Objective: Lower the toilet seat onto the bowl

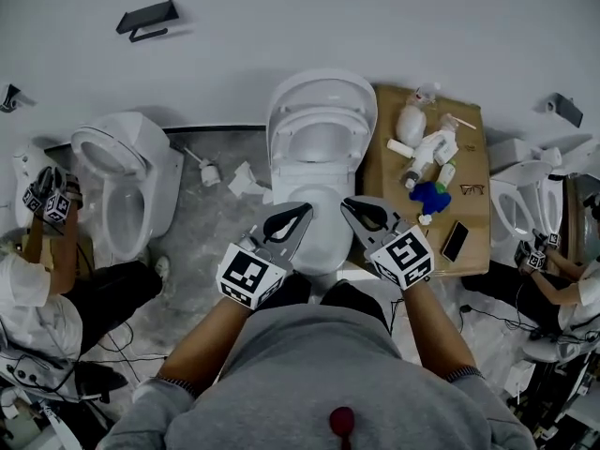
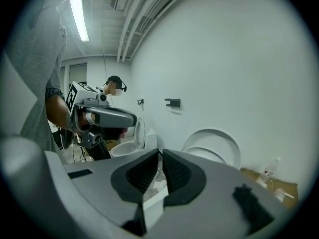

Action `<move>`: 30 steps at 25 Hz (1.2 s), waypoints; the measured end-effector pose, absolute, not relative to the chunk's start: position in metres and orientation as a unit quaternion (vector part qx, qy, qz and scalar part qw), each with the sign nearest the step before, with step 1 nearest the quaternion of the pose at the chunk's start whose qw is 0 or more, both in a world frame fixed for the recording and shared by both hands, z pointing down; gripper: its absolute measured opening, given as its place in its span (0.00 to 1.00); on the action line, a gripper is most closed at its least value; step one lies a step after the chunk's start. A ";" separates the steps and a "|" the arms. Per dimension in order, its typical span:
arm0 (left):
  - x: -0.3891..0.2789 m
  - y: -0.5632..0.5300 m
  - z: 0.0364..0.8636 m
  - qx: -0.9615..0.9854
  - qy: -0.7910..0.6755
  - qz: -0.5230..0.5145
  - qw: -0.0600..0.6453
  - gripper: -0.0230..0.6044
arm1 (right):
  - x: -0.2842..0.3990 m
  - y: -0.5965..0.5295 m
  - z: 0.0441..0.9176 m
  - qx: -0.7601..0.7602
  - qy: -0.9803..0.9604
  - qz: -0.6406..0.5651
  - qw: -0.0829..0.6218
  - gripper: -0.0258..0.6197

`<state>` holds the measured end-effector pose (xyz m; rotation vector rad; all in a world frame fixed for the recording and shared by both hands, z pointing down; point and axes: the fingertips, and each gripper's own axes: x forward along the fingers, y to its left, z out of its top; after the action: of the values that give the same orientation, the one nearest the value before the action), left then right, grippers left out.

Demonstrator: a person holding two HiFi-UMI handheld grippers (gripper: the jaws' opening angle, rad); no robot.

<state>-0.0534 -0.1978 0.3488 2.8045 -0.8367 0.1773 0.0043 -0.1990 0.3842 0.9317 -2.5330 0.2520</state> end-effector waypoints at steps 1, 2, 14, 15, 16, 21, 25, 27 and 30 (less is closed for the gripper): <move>-0.055 -0.205 0.350 0.951 -0.285 0.060 0.102 0.05 | 0.004 -0.206 0.388 0.335 -0.911 0.086 0.225 0.07; -0.057 -0.212 0.351 0.950 -0.289 0.060 0.100 0.05 | 0.005 -0.214 0.392 0.335 -0.908 0.080 0.239 0.08; -0.044 -0.283 0.374 0.936 -0.335 0.067 0.079 0.05 | 0.037 -0.312 0.426 0.293 -0.882 0.038 0.368 0.20; -0.042 -0.288 0.377 0.936 -0.338 0.069 0.077 0.05 | 0.040 -0.321 0.428 0.288 -0.880 0.038 0.376 0.21; -0.040 -0.294 0.379 0.934 -0.342 0.071 0.075 0.05 | 0.042 -0.330 0.430 0.283 -0.878 0.037 0.384 0.21; -0.032 -0.318 0.394 0.926 -0.363 0.080 0.071 0.05 | 0.048 -0.369 0.449 0.253 -0.867 0.037 0.429 0.23; -0.024 -0.335 0.407 0.919 -0.380 0.081 0.072 0.05 | 0.053 -0.391 0.465 0.226 -0.853 0.020 0.471 0.25; -0.021 -0.344 0.411 0.917 -0.385 0.080 0.071 0.05 | 0.054 -0.401 0.473 0.214 -0.847 0.016 0.486 0.25; -0.019 -0.355 0.414 0.916 -0.388 0.078 0.068 0.05 | 0.053 -0.415 0.485 0.196 -0.839 0.008 0.508 0.27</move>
<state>-0.0194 -0.3553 0.4139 2.7601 -1.1680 0.2357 0.0529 -0.4151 0.4846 0.4722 -2.0226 0.0184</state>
